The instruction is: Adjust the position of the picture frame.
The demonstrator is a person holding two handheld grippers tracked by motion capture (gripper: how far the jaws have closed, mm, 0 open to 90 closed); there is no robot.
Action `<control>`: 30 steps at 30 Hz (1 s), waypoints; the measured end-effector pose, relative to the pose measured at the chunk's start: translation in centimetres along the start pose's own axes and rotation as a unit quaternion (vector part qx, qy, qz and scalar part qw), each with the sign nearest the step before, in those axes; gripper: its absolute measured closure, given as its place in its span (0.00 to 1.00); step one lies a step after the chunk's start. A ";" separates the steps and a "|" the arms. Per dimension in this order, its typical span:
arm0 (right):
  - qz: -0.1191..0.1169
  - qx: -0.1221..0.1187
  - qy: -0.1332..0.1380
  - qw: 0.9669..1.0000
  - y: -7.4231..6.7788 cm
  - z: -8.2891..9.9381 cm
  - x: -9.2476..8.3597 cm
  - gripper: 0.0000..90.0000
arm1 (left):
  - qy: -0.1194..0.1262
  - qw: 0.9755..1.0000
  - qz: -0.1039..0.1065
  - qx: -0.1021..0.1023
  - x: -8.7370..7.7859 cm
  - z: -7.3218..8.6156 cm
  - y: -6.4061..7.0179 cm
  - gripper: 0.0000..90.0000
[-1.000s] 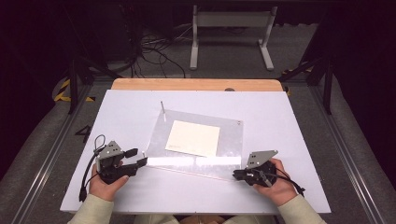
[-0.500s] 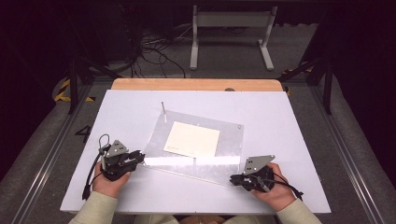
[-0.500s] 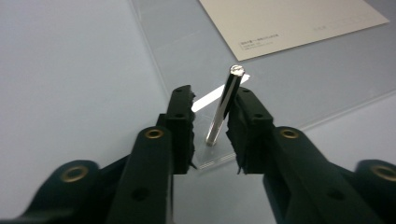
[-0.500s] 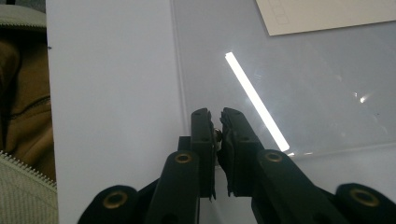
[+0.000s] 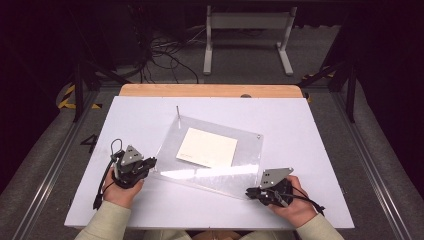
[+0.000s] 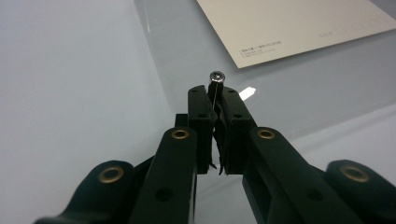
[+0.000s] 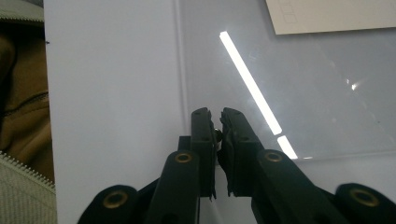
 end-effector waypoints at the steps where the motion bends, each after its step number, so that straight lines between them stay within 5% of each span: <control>1: 0.000 0.000 0.000 1.000 0.0 0.0 0.0 0.92 | 0.009 1.000 -0.008 0.006 -0.1 -0.8 0.1 0.95; 8: 0.012 -0.003 0.001 1.000 -0.3 0.0 0.0 0.92 | 0.021 1.000 -0.016 0.010 0.9 -2.8 -0.1 0.94; 18: 0.025 -0.002 0.004 1.000 -0.7 0.1 0.0 0.92 | 0.021 1.000 -0.011 -0.011 4.8 -5.6 -1.1 0.94; 23: 0.028 -0.001 0.005 1.000 -0.9 0.1 0.0 0.92 | 0.026 0.999 -0.011 -0.020 6.8 -6.2 -1.3 0.94; 26: 0.031 -0.001 0.006 0.999 -1.0 0.1 0.1 0.92 | 0.007 0.999 -0.008 -0.033 8.3 -5.8 -1.6 0.94; 30: 0.034 0.001 0.008 0.999 -1.0 0.1 0.1 0.92 | 0.012 0.999 0.000 -0.038 8.6 -5.7 -1.8 0.94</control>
Point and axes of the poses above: each handheld gripper's, and its own axes: x roughly forward along the jaws, z roughly out of its underside, y roughly to its right, the point moved 2 cm from there along x, roughly forward along the jaws, and after that the axes turned 6 degrees about -y, right-handed, at the moved point
